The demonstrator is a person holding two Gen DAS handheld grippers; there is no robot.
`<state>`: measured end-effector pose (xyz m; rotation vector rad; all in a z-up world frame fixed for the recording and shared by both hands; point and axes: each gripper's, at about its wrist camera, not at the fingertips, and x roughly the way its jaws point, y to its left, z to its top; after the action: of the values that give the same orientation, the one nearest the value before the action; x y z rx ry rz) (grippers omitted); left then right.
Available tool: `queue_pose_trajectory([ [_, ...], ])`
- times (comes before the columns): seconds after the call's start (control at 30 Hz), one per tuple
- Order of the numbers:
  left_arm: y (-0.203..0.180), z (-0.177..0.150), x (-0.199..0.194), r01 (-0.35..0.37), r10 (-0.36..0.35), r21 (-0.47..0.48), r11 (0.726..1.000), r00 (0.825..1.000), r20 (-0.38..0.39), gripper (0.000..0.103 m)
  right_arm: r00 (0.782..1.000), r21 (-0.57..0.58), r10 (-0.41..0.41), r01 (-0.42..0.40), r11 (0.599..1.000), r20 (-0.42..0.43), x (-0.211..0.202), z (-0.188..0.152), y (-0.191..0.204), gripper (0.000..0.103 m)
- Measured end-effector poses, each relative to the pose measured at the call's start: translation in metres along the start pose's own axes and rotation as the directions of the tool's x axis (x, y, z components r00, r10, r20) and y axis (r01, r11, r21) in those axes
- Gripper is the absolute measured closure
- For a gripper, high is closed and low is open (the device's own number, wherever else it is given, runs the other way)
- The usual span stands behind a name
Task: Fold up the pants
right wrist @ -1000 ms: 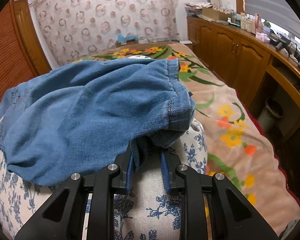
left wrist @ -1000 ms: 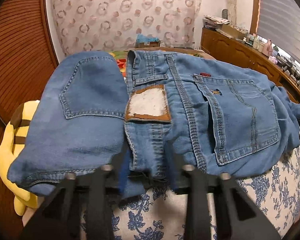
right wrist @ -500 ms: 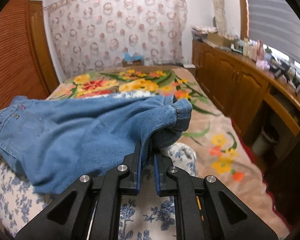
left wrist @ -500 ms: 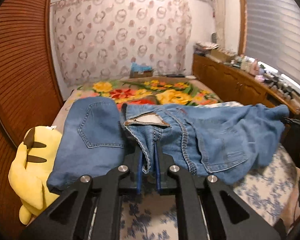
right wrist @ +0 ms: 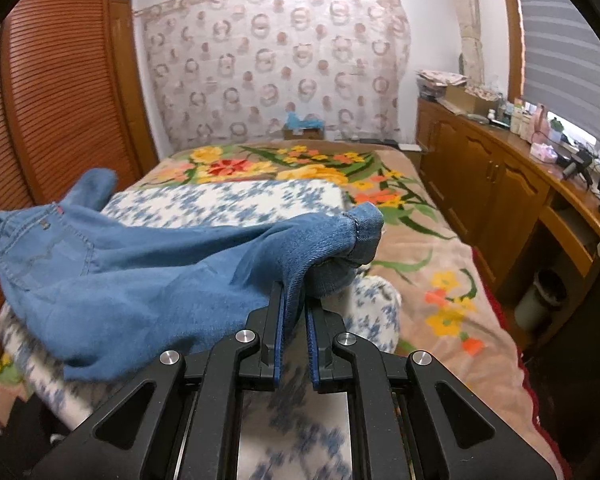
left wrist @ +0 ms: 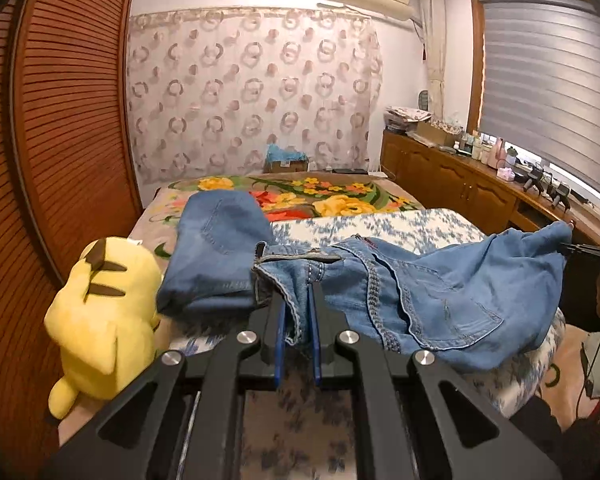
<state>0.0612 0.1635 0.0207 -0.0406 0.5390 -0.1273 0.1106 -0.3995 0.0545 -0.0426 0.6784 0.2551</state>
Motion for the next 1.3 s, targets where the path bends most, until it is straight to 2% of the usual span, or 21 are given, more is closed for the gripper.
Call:
queue_pose_trajectory([
  [0.13,0.007,-0.017,-0.004,0.033,-0.034,-0.063,0.997,0.999,-0.022,0.094,0.999,0.017,0.034,-0.034,0.999,-0.013,-0.013,-0.02,0.003,0.096],
  [0.27,-0.002,-0.037,0.003,0.019,-0.022,-0.046,0.999,0.998,-0.064,0.094,0.998,0.053,0.063,-0.061,0.997,-0.031,-0.01,-0.039,-0.003,0.096],
  [0.5,-0.007,-0.064,0.012,-0.027,0.024,-0.02,0.999,0.991,-0.132,0.087,0.994,0.09,0.045,-0.036,0.995,-0.104,0.008,-0.069,-0.013,0.095],
  [0.6,-0.005,-0.071,0.009,-0.026,0.024,-0.019,0.999,0.99,-0.139,0.08,0.991,0.091,0.036,-0.025,0.996,-0.126,0.011,-0.08,-0.015,0.095],
  [0.7,-0.006,-0.072,0.003,-0.031,0.029,-0.011,0.999,0.992,-0.125,0.066,0.99,0.095,0.032,-0.02,0.995,-0.134,0.012,-0.085,-0.017,0.095],
  [0.8,-0.008,-0.069,-0.001,-0.025,0.024,-0.006,1.0,0.993,-0.112,0.062,0.99,0.102,0.033,-0.019,0.995,-0.134,0.011,-0.088,-0.02,0.095],
  [0.87,-0.01,-0.066,-0.002,-0.018,0.017,-0.01,1.0,0.995,-0.096,0.054,0.99,0.103,0.032,-0.018,0.995,-0.135,0.011,-0.086,-0.02,0.095],
  [0.9,-0.011,-0.065,-0.002,-0.014,0.013,-0.017,1.0,0.996,-0.09,0.044,0.99,0.103,0.03,-0.017,0.995,-0.135,0.011,-0.086,-0.02,0.095],
  [1.07,-0.024,-0.064,0.018,0.002,-0.005,-0.023,1.0,0.992,-0.127,0.043,0.991,0.105,0.034,-0.021,0.994,-0.132,0.01,-0.085,-0.02,0.094],
  [1.3,-0.066,-0.069,0.048,0.087,-0.086,0.003,0.996,0.983,-0.165,0.043,0.991,0.116,0.018,-0.003,0.993,-0.133,0.003,-0.082,-0.024,0.083],
])
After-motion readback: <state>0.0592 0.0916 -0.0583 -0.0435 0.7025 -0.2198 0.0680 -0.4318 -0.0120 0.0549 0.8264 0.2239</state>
